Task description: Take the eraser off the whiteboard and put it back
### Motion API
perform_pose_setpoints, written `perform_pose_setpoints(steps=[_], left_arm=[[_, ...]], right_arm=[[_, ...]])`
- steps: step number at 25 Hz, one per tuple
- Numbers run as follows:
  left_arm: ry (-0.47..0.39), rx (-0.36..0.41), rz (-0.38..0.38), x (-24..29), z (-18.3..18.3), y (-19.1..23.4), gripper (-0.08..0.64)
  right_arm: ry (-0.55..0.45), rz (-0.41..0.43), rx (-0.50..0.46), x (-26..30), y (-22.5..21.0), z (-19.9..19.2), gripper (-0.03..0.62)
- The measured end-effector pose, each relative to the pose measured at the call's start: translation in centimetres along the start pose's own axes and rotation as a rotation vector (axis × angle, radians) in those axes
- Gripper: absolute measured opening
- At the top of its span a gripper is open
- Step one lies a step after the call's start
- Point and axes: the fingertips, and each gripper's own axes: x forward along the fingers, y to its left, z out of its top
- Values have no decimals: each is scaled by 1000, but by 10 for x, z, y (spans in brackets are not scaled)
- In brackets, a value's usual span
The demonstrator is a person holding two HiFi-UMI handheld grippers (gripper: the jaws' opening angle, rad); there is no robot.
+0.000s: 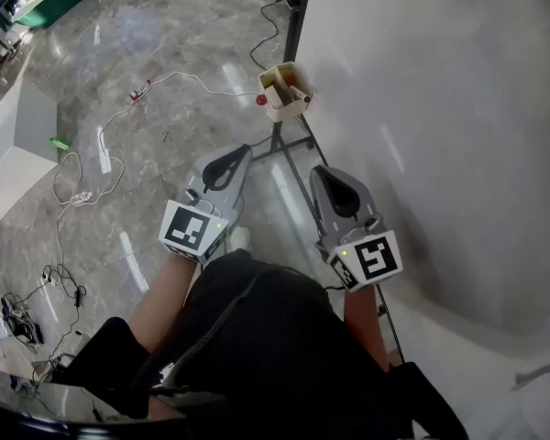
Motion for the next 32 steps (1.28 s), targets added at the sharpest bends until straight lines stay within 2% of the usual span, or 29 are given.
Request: perform_pose_setpoints(steps=[4,8,20,24,32], left_arm=[[6,38,-38,10,-4,26,6],[-5,5,-72,19,-2,43,6],[5,31,-188,44,-18,82,6],[4,-18,-198,46,-17,93,6],[16,-21,-219,60,-25,103,6]], right_arm=[[7,-41,2,20,-3,-1,9],[11,-82,4,37,-4,0,9],[-1,-211,2,75,-17,-1,9],[6,-229,6,84,-17,-2,9],[-8,-267,17,92,-25,-5,9]])
